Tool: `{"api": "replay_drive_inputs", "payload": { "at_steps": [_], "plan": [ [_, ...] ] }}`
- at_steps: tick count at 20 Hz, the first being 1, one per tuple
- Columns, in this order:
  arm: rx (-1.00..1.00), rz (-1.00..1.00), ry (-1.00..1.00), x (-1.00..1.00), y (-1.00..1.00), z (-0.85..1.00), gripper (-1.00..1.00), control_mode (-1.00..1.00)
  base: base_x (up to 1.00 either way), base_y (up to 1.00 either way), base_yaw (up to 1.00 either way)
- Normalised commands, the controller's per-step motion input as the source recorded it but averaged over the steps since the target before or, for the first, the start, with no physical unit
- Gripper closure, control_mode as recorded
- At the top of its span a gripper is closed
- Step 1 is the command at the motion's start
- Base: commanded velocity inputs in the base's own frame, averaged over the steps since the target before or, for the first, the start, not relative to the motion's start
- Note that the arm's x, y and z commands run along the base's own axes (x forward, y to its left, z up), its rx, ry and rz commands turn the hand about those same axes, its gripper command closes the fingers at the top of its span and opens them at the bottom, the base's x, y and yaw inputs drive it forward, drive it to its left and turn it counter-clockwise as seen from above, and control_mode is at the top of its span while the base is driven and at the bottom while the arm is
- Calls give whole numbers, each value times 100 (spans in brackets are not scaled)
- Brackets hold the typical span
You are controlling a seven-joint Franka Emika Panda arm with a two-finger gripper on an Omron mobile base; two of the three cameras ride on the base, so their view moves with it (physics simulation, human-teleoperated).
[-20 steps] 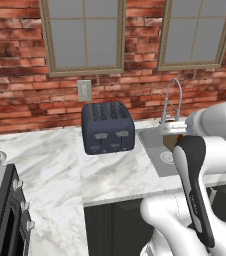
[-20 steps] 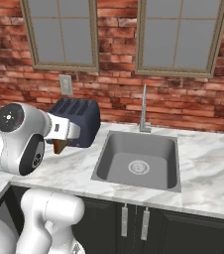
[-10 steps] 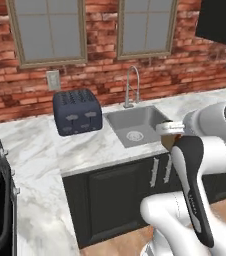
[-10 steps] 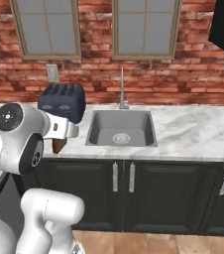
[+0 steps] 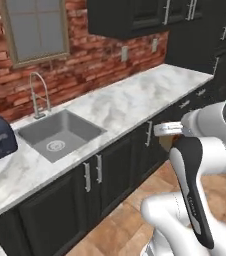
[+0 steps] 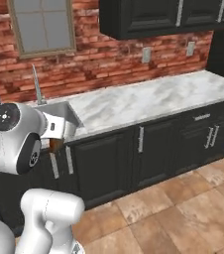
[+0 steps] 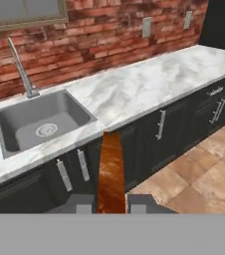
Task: Start the toaster. Once the lever pops up, take the bread to the plate on the dining counter.
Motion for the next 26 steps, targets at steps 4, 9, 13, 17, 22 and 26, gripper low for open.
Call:
{"api": "replay_drive_inputs", "payload": {
  "at_steps": [4, 9, 13, 17, 22, 26],
  "plan": [
    [0, 0, 0, 0, 0, 0, 100, 100, 2, -17, -86],
    [0, 0, 0, 0, 0, 0, 100, 100, 7, -19, -84],
    [0, 0, 0, 0, 0, 0, 100, 100, 12, -14, -82],
    [0, 0, 0, 0, 0, 0, 100, 100, 19, -4, -81],
    [0, 0, 0, 0, 0, 0, 100, 100, 26, -1, -77],
    [0, 0, 0, 0, 0, 0, 100, 100, 50, -9, -58]
  ]
}}
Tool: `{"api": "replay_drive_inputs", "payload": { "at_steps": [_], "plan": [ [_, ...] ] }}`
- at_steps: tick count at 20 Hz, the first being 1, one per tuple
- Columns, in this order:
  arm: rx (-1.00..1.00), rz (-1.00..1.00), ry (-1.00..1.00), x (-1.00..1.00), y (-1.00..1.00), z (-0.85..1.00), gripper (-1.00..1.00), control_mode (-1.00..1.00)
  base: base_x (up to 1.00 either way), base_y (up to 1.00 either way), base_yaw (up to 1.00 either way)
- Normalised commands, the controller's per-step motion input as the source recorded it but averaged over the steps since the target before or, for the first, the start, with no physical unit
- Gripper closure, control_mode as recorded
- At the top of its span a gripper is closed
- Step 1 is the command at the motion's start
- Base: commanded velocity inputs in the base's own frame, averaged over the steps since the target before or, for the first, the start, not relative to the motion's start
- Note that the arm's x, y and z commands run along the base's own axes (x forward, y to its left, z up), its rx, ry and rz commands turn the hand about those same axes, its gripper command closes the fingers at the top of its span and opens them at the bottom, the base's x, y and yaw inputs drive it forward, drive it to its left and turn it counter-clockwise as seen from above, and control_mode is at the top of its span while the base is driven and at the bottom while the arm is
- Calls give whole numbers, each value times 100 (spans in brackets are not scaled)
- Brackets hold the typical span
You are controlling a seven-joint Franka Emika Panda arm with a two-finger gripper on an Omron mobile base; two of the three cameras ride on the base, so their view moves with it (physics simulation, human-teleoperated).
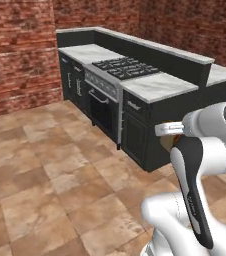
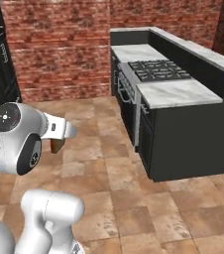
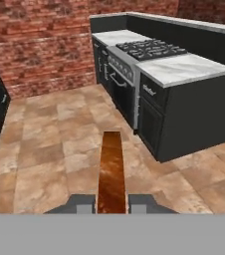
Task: Start the toaster. Once the lever pops up, take the bread to the plate on the dining counter.
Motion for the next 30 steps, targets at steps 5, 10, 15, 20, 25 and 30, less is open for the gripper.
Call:
{"api": "replay_drive_inputs", "payload": {
  "at_steps": [5, 10, 15, 20, 25, 30],
  "plan": [
    [0, 0, 0, 0, 0, 0, 100, 100, 68, -42, -25],
    [0, 0, 0, 0, 0, 0, 100, 100, 58, -94, -1],
    [0, 0, 0, 0, 0, 0, 100, 100, 44, -100, 5],
    [0, 0, 0, 0, 0, 0, 100, 100, 43, -100, 6],
    [0, 0, 0, 0, 0, 0, 100, 100, 39, -100, 7],
    [0, 0, 0, 0, 0, 0, 100, 100, 35, -100, 9]
  ]
}}
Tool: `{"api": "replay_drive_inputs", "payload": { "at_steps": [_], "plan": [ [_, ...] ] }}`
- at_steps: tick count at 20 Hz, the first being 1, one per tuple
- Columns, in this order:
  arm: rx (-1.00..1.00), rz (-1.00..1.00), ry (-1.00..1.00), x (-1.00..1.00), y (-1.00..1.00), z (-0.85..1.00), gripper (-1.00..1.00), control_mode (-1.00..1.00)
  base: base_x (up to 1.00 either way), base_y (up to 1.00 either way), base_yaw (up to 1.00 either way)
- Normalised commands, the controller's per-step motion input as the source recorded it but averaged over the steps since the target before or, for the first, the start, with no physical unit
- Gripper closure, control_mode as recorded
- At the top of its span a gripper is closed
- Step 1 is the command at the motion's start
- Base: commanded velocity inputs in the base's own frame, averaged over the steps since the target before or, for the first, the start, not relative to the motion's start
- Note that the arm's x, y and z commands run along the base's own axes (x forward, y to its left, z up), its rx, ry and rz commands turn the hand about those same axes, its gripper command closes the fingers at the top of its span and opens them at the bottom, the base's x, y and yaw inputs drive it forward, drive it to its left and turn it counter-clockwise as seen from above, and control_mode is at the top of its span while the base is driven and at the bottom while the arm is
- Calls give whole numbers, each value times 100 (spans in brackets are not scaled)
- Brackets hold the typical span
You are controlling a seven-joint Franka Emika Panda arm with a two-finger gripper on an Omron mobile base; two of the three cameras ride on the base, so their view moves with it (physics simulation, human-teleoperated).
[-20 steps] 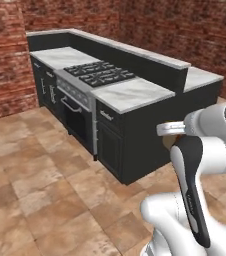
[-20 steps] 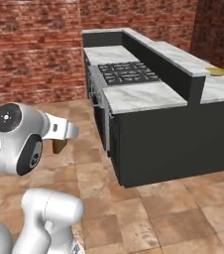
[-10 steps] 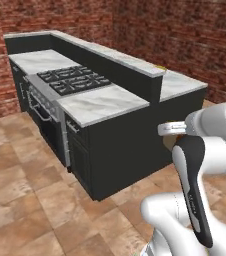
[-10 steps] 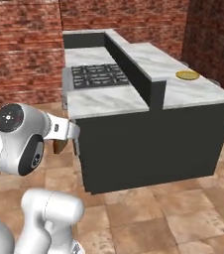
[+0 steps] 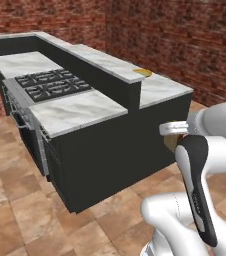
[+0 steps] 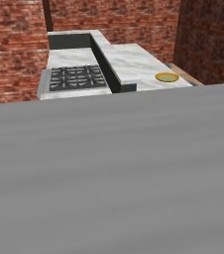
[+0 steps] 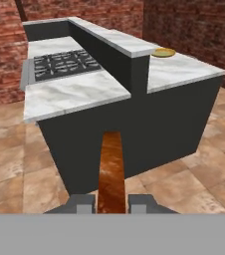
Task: Start the toaster. Once the lever pops up, take the bread to the plate on the dining counter.
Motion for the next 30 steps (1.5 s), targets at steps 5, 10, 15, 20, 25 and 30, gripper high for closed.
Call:
{"api": "replay_drive_inputs", "payload": {
  "at_steps": [5, 10, 15, 20, 25, 30],
  "plan": [
    [0, 0, 0, 0, 0, 0, 100, 100, 48, -100, 12],
    [0, 0, 0, 0, 0, 0, 100, 100, 60, -100, 16],
    [0, 0, 0, 0, 0, 0, 100, 100, 60, -97, 15],
    [0, 0, 0, 0, 0, 0, 100, 100, 57, -45, 4],
    [0, 0, 0, 0, 0, 0, 100, 100, 18, 0, -36],
    [0, 0, 0, 0, 0, 0, 100, 100, 0, 6, -65]
  ]
}}
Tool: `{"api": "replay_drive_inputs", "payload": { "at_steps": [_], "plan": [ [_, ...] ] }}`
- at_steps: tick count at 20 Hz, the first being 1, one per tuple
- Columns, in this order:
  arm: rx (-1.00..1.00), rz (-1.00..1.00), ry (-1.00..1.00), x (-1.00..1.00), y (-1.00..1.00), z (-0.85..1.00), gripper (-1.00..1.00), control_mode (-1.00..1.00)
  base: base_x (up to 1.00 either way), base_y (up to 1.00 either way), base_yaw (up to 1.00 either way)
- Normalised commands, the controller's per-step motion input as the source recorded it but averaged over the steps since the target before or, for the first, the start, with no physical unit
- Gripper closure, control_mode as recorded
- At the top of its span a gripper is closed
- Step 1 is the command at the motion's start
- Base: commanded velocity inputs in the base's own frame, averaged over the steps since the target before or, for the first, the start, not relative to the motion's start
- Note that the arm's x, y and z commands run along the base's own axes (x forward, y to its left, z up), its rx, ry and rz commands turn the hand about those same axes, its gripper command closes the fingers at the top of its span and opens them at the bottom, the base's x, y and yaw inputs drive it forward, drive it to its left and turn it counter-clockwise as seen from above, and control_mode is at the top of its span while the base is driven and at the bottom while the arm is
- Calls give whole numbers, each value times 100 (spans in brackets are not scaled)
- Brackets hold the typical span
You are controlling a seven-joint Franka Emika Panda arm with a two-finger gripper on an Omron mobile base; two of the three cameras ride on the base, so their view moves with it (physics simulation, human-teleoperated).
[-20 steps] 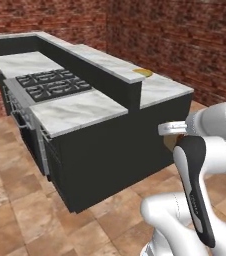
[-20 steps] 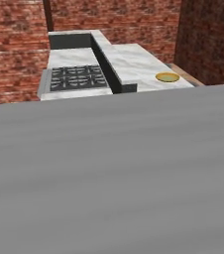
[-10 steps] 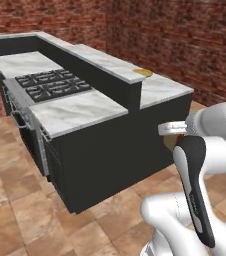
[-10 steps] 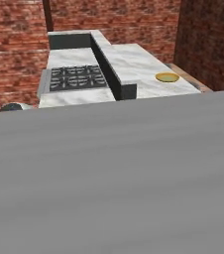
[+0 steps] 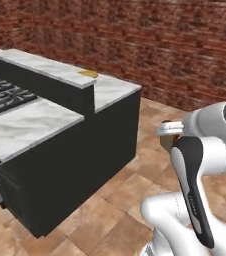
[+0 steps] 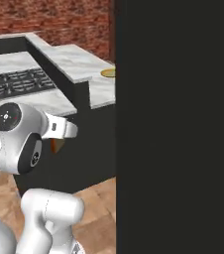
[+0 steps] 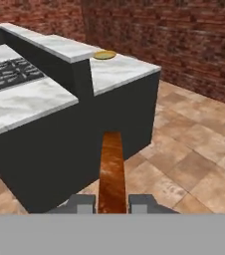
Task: Start the toaster. Once the lever pops up, take the bread to the plate on the dining counter.
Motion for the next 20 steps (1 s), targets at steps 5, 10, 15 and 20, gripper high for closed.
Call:
{"api": "replay_drive_inputs", "payload": {
  "at_steps": [5, 10, 15, 20],
  "plan": [
    [0, 0, 0, 0, 0, 0, 100, 100, 13, 6, -69],
    [0, 0, 0, 0, 0, 0, 100, 100, 55, 0, -60],
    [0, 0, 0, 0, 0, 0, 100, 100, 97, 0, -31],
    [0, 0, 0, 0, 0, 0, 100, 100, 100, 10, -15]
  ]
}}
